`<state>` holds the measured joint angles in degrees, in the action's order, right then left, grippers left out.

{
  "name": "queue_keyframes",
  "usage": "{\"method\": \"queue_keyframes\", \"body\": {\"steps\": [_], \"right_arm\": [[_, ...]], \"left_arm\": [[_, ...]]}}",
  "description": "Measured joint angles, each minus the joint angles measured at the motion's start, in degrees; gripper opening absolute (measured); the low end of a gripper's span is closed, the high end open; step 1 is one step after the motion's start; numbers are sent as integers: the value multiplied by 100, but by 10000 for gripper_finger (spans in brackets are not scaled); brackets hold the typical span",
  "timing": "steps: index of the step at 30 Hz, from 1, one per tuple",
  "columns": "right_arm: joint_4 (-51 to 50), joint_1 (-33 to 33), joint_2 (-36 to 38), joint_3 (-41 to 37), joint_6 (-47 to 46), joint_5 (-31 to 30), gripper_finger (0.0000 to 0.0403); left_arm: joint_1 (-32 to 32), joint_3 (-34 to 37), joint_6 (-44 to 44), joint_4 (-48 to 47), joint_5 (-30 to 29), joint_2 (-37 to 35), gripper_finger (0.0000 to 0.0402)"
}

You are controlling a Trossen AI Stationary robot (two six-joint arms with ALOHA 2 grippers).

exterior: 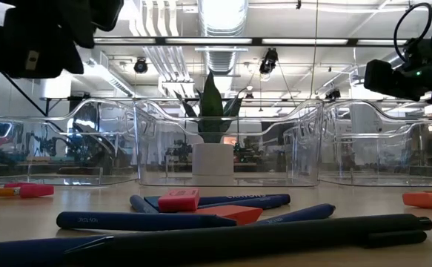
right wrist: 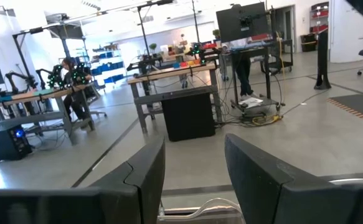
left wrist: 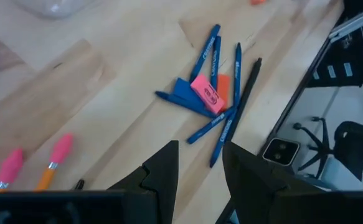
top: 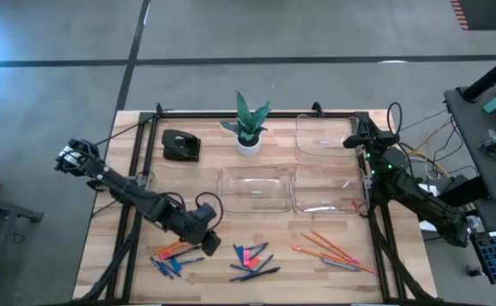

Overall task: Sort crayons/erasers/pens/pencils in bins
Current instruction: Put the orange pencil into the middle left transparent bin

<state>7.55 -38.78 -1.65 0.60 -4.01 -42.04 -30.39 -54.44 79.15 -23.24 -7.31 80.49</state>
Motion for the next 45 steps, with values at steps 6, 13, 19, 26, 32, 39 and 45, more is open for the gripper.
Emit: {"method": "queue_keyframes", "body": {"steps": [6, 13, 19, 26, 32, 39, 45], "right_arm": [[0, 2, 0, 0, 0, 0, 157], [0, 2, 0, 0, 0, 0, 157], [0, -1, 0, -2, 0, 0, 157], [0, 0, 0, 0, 0, 0, 157], [0, 2, 0, 0, 0, 0, 157], [0, 0, 0, 0, 0, 0, 157], [-2, 1, 0, 0, 0, 0, 157]], "left_arm": [[-55, 40, -2, 27, -13, 2, 111], [-144, 60, -275, -88, -30, 4, 111], [-217, 140, -271, -710, 321, 4, 111], [-318, 145, -9, -1235, 1068, 4, 111], [-509, 143, 7, -1711, 979, 130, 111], [-794, 145, 148, -2248, 878, 597, 111], [-920, 145, 158, -2458, 372, 1024, 111]]}}
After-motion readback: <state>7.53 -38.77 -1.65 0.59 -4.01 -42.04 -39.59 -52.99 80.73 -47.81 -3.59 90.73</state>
